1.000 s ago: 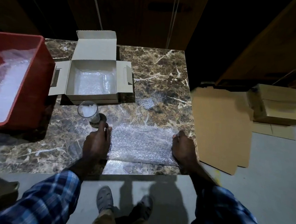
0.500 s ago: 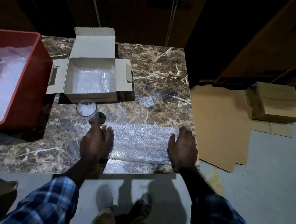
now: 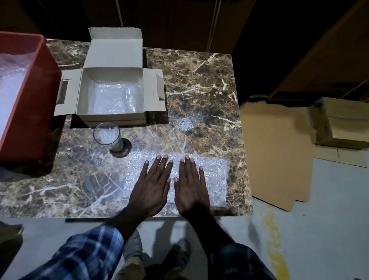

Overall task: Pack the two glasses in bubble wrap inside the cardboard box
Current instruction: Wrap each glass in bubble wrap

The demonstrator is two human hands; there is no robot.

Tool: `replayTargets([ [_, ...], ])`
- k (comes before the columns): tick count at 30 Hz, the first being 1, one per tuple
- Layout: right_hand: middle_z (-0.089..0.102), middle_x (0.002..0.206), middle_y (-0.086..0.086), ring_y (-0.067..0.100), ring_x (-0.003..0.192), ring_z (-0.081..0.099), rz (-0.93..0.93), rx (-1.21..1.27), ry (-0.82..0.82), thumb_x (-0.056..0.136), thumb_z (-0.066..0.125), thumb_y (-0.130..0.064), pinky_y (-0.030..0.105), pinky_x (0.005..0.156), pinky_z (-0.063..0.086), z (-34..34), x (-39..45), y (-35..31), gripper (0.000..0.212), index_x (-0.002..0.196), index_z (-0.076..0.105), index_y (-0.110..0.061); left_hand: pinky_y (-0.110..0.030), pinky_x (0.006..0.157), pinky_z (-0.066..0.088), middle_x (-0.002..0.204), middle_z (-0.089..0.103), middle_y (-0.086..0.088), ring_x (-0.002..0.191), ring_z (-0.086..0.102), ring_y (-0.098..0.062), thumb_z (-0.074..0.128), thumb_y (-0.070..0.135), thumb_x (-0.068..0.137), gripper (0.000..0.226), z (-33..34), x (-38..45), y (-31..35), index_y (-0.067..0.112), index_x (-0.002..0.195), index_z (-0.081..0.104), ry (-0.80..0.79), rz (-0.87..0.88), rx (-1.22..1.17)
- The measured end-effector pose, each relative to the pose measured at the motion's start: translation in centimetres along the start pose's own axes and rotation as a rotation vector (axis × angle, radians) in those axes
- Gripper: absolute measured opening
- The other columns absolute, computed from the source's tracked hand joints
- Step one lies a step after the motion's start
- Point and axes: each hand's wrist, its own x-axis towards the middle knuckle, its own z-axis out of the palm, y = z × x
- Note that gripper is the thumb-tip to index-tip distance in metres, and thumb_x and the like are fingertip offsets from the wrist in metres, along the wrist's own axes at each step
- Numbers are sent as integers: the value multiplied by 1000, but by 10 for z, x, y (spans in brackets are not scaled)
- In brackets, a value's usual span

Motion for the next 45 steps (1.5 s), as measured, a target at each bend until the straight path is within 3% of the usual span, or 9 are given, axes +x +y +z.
replayTargets([
  [9, -3, 167, 6, 21, 155, 0, 182, -70, -38, 101, 4, -63, 45, 125, 5, -18, -19, 55, 79, 160, 5, -12, -46, 125, -1, 168, 7, -2, 155, 1, -16, 27, 47, 104, 64, -9, -15, -30, 19, 161, 14, -8, -142, 15],
  [13, 6, 167, 11, 27, 154, 7, 272, -68, 4, 102, 10, -60, 47, 124, 14, -27, -25, 78, 79, 159, 15, -6, -44, 125, -2, 168, 6, -6, 155, -2, -18, 22, 49, 104, 68, -15, -25, -43, 12, 160, 13, -7, -183, 28],
  [17, 1, 166, 11, 23, 154, 0, 134, -19, -35, 103, 9, -56, 45, 125, 5, -30, -12, 44, 74, 159, 9, -6, -44, 125, 0, 166, 15, -11, 155, 7, -23, 32, 39, 105, 63, -15, -18, -18, 7, 157, 23, 39, -68, 0],
  [24, 13, 166, 12, 24, 154, 9, -78, -3, -27, 107, 30, -39, 47, 123, 17, -6, -18, 20, 60, 157, 26, -5, -52, 123, 13, 167, 13, -9, 155, 8, -23, 27, 36, 105, 60, -1, -16, -1, 8, 157, 25, -41, 36, 12],
  [29, -18, 165, 5, 19, 153, -13, 126, -63, -82, 104, 14, -60, 41, 125, -6, -21, -30, 57, 74, 159, -8, -16, -47, 124, 2, 168, 5, -3, 155, 1, -17, 25, 51, 104, 67, -9, -29, -33, 16, 160, 15, -42, -61, 41],
  [33, -2, 168, 8, 23, 155, -1, 201, -22, 30, 104, 22, -57, 44, 125, 8, -29, -41, 84, 75, 160, 8, -9, -48, 124, 4, 168, 6, -6, 155, 3, -21, 24, 56, 102, 72, -16, -41, -56, 13, 160, 17, -22, -119, 33],
  [37, 10, 166, 14, 27, 154, 9, -13, -5, 39, 104, 27, -53, 44, 125, 12, -28, -49, 67, 70, 157, 23, -8, -46, 123, 7, 165, 18, -11, 153, 15, -27, 28, 49, 104, 67, -18, -48, -46, 8, 156, 28, 40, -5, 43],
  [40, 41, 155, 16, 31, 143, 40, -212, 76, 147, 96, 54, -41, 48, 119, 31, -14, -64, 49, 58, 140, 55, -5, -48, 123, 12, 163, 26, -12, 153, 18, -27, 29, 48, 105, 64, -11, -55, -24, 7, 153, 36, 60, 158, 61],
  [45, 62, 135, 15, 34, 119, 61, -253, 40, 260, 91, 62, -21, 48, 103, 48, -4, -67, 42, 30, 115, 72, -5, -52, 118, 25, 159, 36, -11, 150, 28, -27, 37, 43, 105, 57, 1, -59, -3, 8, 149, 45, 81, 255, 70],
])
